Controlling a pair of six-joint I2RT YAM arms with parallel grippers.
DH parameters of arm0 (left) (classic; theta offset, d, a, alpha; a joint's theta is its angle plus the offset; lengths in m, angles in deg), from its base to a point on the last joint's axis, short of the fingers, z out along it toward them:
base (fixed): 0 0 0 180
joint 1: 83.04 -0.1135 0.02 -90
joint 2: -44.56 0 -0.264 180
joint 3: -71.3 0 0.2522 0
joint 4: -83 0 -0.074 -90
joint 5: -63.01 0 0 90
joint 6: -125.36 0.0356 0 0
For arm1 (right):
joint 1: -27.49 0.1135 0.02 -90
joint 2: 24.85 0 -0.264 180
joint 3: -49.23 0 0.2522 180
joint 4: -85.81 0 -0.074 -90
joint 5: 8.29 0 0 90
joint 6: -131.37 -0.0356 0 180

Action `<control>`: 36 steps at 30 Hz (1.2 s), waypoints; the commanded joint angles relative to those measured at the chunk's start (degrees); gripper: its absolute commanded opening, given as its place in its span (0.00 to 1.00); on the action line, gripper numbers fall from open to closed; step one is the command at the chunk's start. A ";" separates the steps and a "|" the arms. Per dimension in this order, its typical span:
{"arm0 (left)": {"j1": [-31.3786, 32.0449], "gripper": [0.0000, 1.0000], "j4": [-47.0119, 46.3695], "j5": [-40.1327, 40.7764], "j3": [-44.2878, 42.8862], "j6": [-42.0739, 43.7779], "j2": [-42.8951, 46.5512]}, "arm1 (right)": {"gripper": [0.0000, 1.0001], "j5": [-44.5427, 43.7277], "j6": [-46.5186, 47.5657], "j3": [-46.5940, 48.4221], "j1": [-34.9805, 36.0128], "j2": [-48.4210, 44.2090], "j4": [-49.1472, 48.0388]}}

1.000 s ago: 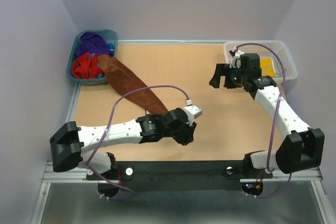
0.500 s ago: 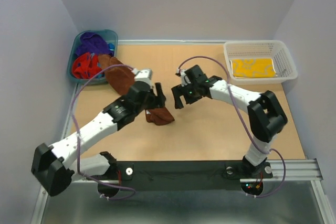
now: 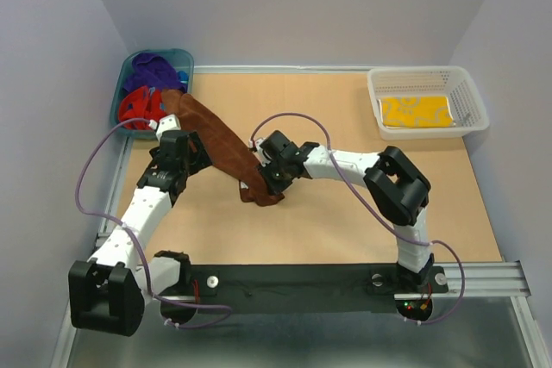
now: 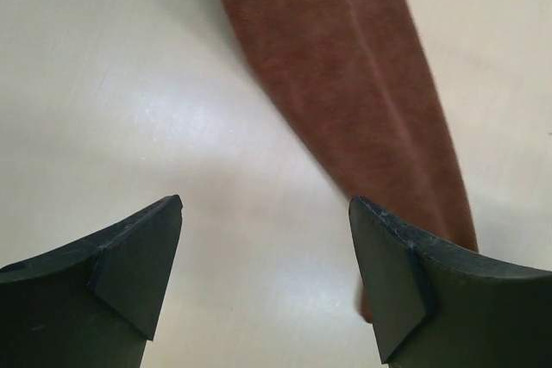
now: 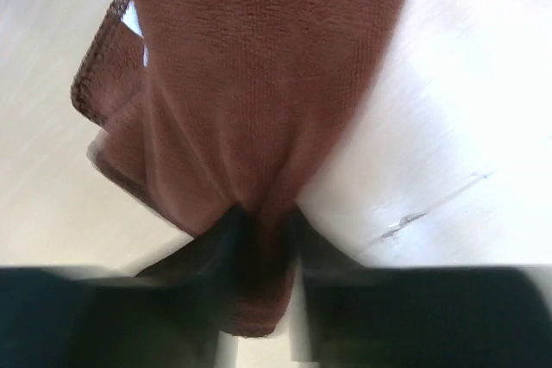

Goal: Fold and stack the towels
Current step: Move the towel to the center of the board, then flatten out the crumpled towel

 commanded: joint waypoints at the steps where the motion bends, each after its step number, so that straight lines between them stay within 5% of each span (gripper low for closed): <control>1: -1.56 0.89 -3.96 -1.04 0.98 3.40 -1.67 | 0.08 -5.42 -1.08 -4.58 0.21 -1.28 -0.25; 2: -1.91 0.89 -4.14 -1.39 0.98 3.31 -2.12 | 0.01 -6.40 -1.43 -5.90 0.29 -2.07 -0.08; 8: -3.93 0.89 -3.96 -1.13 0.81 3.57 -2.83 | 0.00 -15.72 -11.08 -16.97 0.21 -12.35 7.90; 17: -4.81 0.88 -4.14 -2.53 0.54 3.66 -3.62 | 0.01 -10.89 -29.46 -32.09 0.21 -27.03 19.69; 19: -4.90 0.88 -4.40 -3.76 0.54 3.57 -4.05 | 0.23 -10.02 -30.00 -32.98 0.21 -30.29 20.05; 24: -4.98 0.86 -5.19 -8.24 0.72 2.61 -6.25 | 0.50 -12.64 -24.82 -26.58 0.21 -32.23 19.96; 27: -4.90 0.85 -5.37 -11.41 0.11 1.64 -8.45 | 0.57 -17.20 -19.91 -18.94 0.21 -29.78 18.65; 36: -5.07 0.78 -6.51 -8.69 -2.80 1.81 -12.76 | 0.53 -15.47 -3.99 7.93 -0.94 -9.07 4.78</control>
